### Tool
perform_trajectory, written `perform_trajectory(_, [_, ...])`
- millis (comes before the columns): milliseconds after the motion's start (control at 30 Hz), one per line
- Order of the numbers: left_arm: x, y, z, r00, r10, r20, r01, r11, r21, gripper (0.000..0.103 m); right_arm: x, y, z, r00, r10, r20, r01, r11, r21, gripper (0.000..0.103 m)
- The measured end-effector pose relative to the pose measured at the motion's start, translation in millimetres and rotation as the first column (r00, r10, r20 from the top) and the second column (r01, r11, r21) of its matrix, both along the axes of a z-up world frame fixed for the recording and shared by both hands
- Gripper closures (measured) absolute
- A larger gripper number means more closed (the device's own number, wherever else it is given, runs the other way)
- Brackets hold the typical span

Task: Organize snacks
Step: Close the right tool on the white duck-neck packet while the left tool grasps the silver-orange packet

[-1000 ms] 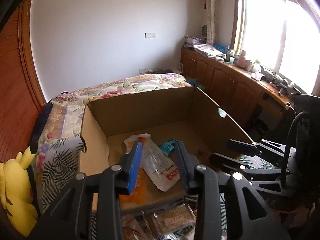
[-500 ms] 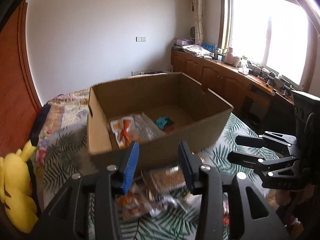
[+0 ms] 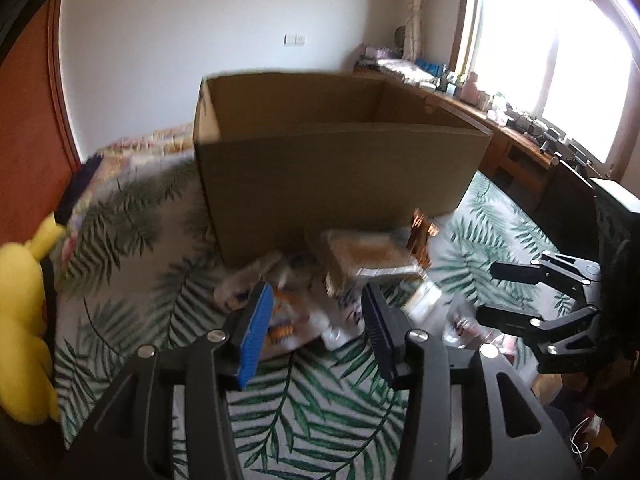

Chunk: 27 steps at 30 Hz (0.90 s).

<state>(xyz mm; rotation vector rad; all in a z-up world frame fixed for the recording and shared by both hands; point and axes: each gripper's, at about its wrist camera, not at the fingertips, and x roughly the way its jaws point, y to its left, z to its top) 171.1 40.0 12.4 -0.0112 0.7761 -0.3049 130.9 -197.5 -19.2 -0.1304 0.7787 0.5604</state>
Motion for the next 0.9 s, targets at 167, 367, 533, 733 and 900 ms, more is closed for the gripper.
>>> perform_trajectory(167, [3.8,8.1,-17.2,0.999,0.027,-0.027,-0.027,1.0,-0.004,0.057,-5.7,7.8,-10.5,1.0,0.02,-0.013,-0.021,0.999,-0.024,0.034])
perform_trajectory(367, [11.7,15.8,-29.6,0.997,0.06,-0.057,-0.061,0.998,-0.02,0.057,-11.6,14.5,-27.0,0.999,0.026,-0.022,-0.028,0.997,-0.078,0.033])
perform_trajectory(533, [22.2,19.9,-37.1,0.993,0.092,-0.079,-0.093,0.996,-0.014,0.057,-22.0,21.0,-33.7,0.999,0.019,0.039,-0.014,0.992,-0.128,0.031])
perform_trajectory(733, [36.0,22.0,-42.7,0.988,0.117,-0.105,-0.121,0.992,-0.031,0.055,-24.3,19.0,-33.1,0.998,-0.007,0.065,0.014,0.995,-0.097,0.029])
perform_trajectory(900, [43.6,17.6,-45.4,0.984,0.147,-0.104,-0.147,0.989,-0.001,0.047,-29.3,17.4,-34.8,0.996,-0.029,0.088,0.036,0.996,-0.077,0.029])
